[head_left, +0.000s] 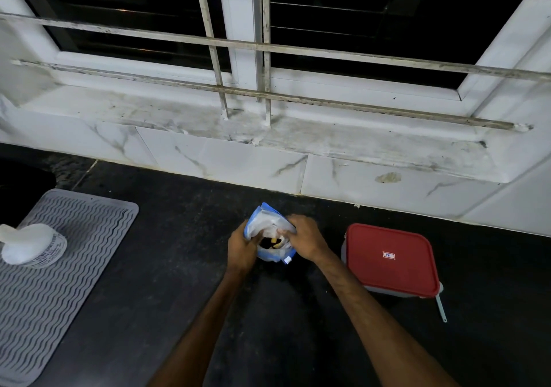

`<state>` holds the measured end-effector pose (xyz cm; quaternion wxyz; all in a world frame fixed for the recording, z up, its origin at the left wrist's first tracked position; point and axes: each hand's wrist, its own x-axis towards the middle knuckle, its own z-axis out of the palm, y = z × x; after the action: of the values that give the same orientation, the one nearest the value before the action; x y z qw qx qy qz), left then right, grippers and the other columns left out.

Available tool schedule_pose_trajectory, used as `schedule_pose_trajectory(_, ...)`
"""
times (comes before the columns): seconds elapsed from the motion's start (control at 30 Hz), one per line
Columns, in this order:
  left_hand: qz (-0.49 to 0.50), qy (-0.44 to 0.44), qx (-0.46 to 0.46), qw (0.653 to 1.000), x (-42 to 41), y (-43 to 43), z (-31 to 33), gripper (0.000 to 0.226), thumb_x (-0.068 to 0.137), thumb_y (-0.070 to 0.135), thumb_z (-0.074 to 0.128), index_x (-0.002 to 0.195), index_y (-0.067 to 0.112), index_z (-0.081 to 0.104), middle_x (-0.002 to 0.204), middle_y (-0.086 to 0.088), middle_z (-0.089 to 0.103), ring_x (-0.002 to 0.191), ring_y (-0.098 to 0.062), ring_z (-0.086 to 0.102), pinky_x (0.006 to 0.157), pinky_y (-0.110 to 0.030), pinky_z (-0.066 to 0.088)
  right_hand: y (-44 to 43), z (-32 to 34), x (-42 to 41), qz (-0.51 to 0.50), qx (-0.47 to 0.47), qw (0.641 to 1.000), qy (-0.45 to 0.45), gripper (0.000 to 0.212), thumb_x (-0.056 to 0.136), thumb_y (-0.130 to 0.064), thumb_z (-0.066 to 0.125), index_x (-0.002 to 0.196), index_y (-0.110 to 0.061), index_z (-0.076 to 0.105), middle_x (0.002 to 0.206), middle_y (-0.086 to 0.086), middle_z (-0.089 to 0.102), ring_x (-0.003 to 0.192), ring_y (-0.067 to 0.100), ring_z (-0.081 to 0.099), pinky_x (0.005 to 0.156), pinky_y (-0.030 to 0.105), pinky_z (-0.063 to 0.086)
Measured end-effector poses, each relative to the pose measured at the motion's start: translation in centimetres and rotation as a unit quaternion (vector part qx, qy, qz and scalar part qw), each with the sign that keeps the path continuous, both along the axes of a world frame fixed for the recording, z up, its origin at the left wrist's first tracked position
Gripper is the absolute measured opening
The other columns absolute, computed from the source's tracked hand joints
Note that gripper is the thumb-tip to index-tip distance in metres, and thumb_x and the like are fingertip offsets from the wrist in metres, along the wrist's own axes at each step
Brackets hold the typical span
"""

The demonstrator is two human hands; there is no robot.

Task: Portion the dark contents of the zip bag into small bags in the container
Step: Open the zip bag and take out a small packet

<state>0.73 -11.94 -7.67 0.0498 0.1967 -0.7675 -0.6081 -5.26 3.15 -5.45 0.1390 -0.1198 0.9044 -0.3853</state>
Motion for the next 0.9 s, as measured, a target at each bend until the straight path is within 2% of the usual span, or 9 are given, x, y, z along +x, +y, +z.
schedule_pose_trajectory(0.07,-0.009,-0.019,-0.008,1.000,-0.3,0.2,-0.2,0.016,0.092,0.016,0.064,0.104,0.007,0.069,0.099,-0.009,0.073,0.095,-0.022,0.069,0.083,-0.037,0.056,-0.1,-0.2,0.0,-0.012,-0.024,1.000,-0.007,0.008,0.083,-0.009,0.067,0.088,-0.005,0.071,0.083,0.008,0.070,0.075,0.020,0.065,0.069,0.035,0.053)
schedule_pose_trajectory(0.13,-0.016,-0.041,-0.022,0.999,-0.4,0.3,-0.4,0.024,0.094,0.027,0.061,0.106,0.008,0.069,0.101,-0.009,0.072,0.097,-0.023,0.069,0.084,-0.039,0.055,-0.2,-0.5,0.2,-0.030,-0.040,0.999,-0.008,0.014,0.080,-0.003,0.064,0.090,-0.008,0.072,0.083,0.007,0.072,0.077,0.019,0.068,0.071,0.037,0.056)
schedule_pose_trajectory(0.3,-0.031,-0.050,-0.015,0.998,-0.6,0.5,-0.4,0.045,0.088,0.044,0.054,0.112,0.008,0.065,0.106,-0.007,0.070,0.098,-0.020,0.066,0.087,-0.038,0.053,-0.3,-0.7,0.4,-0.060,-0.077,0.995,-0.016,0.019,0.084,-0.001,0.061,0.101,-0.008,0.066,0.091,0.006,0.069,0.082,0.016,0.065,0.073,0.029,0.052)
schedule_pose_trajectory(0.43,-0.009,-0.062,-0.018,0.998,-0.7,0.1,-1.0,0.022,0.093,0.021,0.062,0.110,0.007,0.058,0.101,-0.005,0.065,0.092,-0.020,0.061,0.075,-0.029,0.048,0.5,-0.9,0.0,0.005,-0.027,0.999,-0.031,0.024,0.085,-0.023,0.070,0.105,-0.010,0.065,0.097,0.004,0.068,0.086,0.017,0.064,0.078,0.032,0.052)
schedule_pose_trajectory(0.5,-0.011,-0.079,-0.019,0.997,-0.7,-0.1,-1.6,0.028,0.091,0.018,0.065,0.115,0.007,0.056,0.105,-0.006,0.064,0.094,-0.019,0.061,0.072,-0.024,0.046,0.7,-1.2,-0.1,0.006,0.018,0.999,-0.027,0.024,0.084,-0.023,0.071,0.104,-0.010,0.064,0.100,0.007,0.067,0.089,0.020,0.064,0.079,0.034,0.051)
schedule_pose_trajectory(0.6,-0.029,-0.090,-0.016,0.995,-0.3,-0.1,-2.1,0.042,0.087,0.015,0.071,0.123,0.007,0.051,0.107,-0.003,0.062,0.103,-0.024,0.063,0.079,-0.027,0.047,0.5,-1.8,-0.1,-0.015,0.055,0.998,-0.031,0.028,0.083,-0.022,0.071,0.106,-0.010,0.060,0.104,0.008,0.066,0.092,0.023,0.063,0.079,0.033,0.050)
schedule_pose_trajectory(0.73,-0.077,-0.089,-0.023,0.993,0.0,-0.3,-1.8,0.067,0.082,0.016,0.077,0.137,0.007,0.040,0.118,-0.003,0.057,0.115,-0.026,0.059,0.087,-0.028,0.046,-0.1,-2.1,0.2,-0.013,0.055,0.997,-0.055,0.056,0.080,-0.026,0.075,0.128,-0.011,0.050,0.122,0.011,0.061,0.110,0.026,0.060,0.091,0.036,0.049)
schedule_pose_trajectory(0.83,-0.072,-0.064,-0.035,0.995,0.3,-0.4,-0.3,0.089,0.082,0.031,0.077,0.151,0.012,0.024,0.148,-0.007,0.040,0.135,-0.023,0.042,0.110,-0.037,0.039,0.4,-0.7,0.5,0.002,0.021,0.998,-0.064,0.095,0.076,-0.034,0.079,0.150,-0.014,0.024,0.147,0.012,0.039,0.134,0.028,0.040,0.109,0.039,0.037)
schedule_pose_trajectory(0.9,-0.031,0.003,-0.086,0.996,0.5,0.0,1.8,0.085,0.086,0.035,0.072,0.153,0.014,0.023,0.156,-0.006,0.031,0.142,-0.019,0.031,0.115,-0.035,0.030,1.6,1.0,0.9,0.002,0.000,0.999,-0.037,0.101,0.077,-0.037,0.079,0.153,-0.015,0.015,0.153,0.011,0.029,0.141,0.027,0.028,0.115,0.040,0.029)
